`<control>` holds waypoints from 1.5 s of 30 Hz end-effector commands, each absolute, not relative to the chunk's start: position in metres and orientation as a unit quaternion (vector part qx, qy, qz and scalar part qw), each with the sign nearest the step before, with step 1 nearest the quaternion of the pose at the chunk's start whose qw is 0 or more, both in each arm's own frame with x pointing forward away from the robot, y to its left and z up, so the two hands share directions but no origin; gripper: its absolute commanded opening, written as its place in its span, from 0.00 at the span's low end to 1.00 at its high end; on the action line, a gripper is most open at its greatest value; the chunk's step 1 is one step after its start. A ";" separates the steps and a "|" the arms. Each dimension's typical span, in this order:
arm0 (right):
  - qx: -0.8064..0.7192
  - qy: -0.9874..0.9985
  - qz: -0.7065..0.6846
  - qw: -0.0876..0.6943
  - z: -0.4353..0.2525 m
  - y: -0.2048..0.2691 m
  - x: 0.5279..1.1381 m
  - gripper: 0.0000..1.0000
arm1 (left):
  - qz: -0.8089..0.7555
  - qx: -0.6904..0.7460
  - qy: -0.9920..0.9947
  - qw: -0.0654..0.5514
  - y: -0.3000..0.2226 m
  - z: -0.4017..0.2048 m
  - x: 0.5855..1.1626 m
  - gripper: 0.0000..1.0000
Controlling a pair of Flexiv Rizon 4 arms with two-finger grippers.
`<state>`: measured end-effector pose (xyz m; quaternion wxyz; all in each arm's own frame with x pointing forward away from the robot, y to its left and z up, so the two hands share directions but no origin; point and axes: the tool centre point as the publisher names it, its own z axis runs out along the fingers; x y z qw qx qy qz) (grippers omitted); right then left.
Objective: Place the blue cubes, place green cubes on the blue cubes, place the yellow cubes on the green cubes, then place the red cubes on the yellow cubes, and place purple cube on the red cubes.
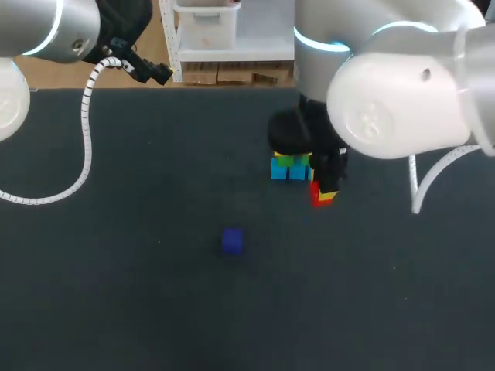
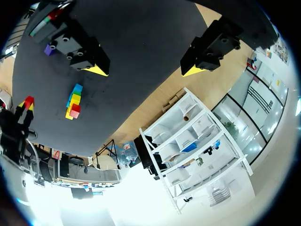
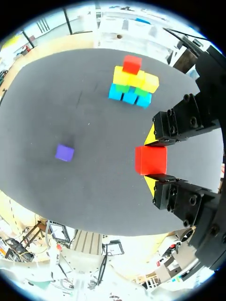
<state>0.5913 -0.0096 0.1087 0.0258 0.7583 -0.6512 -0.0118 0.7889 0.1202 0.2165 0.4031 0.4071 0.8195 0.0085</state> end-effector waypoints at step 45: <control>0.697 -0.716 -0.002 -0.040 0.128 -0.024 0.767 0.00 | 0.007 0.409 0.819 0.403 0.121 0.217 0.790 1.00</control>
